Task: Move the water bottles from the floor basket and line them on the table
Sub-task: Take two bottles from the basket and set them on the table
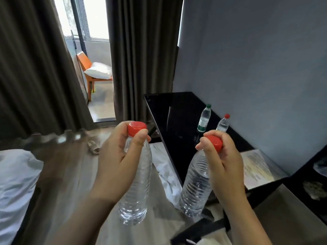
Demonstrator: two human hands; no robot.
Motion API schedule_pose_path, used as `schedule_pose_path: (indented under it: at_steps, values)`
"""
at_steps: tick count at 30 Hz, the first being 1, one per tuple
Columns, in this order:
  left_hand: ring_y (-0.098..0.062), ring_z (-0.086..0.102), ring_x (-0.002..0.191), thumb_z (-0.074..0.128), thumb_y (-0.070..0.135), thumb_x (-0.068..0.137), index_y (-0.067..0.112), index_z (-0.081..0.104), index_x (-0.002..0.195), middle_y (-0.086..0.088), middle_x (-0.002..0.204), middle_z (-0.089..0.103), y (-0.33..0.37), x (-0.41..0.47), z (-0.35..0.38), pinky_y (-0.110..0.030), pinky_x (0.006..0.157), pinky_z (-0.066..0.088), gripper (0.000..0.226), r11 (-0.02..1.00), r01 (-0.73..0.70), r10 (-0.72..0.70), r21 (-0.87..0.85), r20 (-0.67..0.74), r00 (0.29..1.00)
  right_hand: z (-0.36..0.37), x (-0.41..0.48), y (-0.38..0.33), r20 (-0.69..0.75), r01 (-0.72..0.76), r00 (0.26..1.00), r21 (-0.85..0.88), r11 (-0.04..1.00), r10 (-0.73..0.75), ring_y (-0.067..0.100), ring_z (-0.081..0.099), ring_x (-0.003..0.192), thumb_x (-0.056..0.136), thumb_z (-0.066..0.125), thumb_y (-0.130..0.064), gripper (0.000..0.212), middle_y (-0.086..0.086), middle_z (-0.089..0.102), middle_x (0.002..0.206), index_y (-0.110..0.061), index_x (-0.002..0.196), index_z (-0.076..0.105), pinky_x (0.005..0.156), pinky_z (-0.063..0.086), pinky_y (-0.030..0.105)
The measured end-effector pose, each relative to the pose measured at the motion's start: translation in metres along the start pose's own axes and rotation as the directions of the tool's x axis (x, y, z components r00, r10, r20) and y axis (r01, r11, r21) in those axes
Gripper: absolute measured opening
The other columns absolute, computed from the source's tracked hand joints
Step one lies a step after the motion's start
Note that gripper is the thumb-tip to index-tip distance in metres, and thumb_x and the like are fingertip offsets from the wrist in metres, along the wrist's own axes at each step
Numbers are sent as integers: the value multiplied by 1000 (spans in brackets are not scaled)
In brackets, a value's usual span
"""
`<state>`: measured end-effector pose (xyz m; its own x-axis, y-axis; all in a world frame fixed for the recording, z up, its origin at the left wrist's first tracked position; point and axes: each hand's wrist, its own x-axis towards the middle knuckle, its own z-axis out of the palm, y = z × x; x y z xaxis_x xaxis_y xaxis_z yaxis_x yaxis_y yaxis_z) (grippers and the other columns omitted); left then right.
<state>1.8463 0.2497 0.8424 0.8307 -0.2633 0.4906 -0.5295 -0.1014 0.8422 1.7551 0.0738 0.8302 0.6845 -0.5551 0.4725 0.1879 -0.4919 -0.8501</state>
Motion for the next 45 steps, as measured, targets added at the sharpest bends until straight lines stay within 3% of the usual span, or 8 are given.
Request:
schedule_pose_path:
  at_steps: [6,14,20,25,31,36,38,45]
  values:
    - [-2,63,86,48,52,83,31,61,90,14,88,67,-54,104,7,-5,73,43,26,1000,-4,5,-8,77,997,46,67,29,-71,-97,993,-5,995,97,4,65,82,85,53,-45,20,-8,68,86,-30,98,57,72,47,8]
    - [-15,66,83,51,48,84,26,62,89,1,84,69,-140,225,69,-35,75,54,25,998,-20,30,-56,185,982,86,177,113,-121,-174,979,-67,982,165,19,62,76,85,57,-40,17,6,68,82,-30,98,58,69,50,12]
    - [-12,66,86,60,42,82,29,61,89,4,87,69,-191,322,137,-33,78,53,15,999,20,-7,-48,254,967,95,270,179,-136,-244,964,-115,963,228,8,59,65,83,59,-46,23,-3,64,75,-30,100,59,65,48,17]
    - [-19,66,90,65,45,74,31,61,90,3,91,70,-236,390,186,-52,85,52,21,988,96,-53,-122,312,949,103,327,222,-121,-327,942,-113,938,314,-1,62,88,84,62,-39,20,-20,65,92,-32,102,58,78,45,17]
    - [-10,67,89,73,25,79,28,62,91,5,89,70,-293,461,254,-34,85,53,17,983,150,-86,-103,464,881,118,383,279,-183,-446,891,-172,878,417,1,63,78,82,63,-41,23,-16,66,85,-34,103,58,69,46,11]
    - [-8,66,87,75,20,77,30,61,90,7,87,70,-349,524,311,-32,84,53,21,983,182,-127,-28,612,780,137,421,316,-269,-559,825,-255,789,498,13,55,56,84,65,-34,21,14,62,72,-34,103,56,60,48,19]
    - [-8,66,88,75,22,77,31,60,91,8,88,70,-371,547,333,-33,83,53,23,984,178,-143,13,653,744,142,435,332,-293,-602,795,-270,752,531,18,60,66,84,65,-35,21,13,65,76,-35,103,56,65,50,23]
    - [-4,63,89,74,27,78,30,60,98,11,92,68,-436,595,394,-19,73,47,25,981,147,-193,128,741,643,158,482,388,-396,-677,725,-255,691,564,-3,62,97,85,66,-34,19,-13,66,102,-33,102,58,82,52,18]
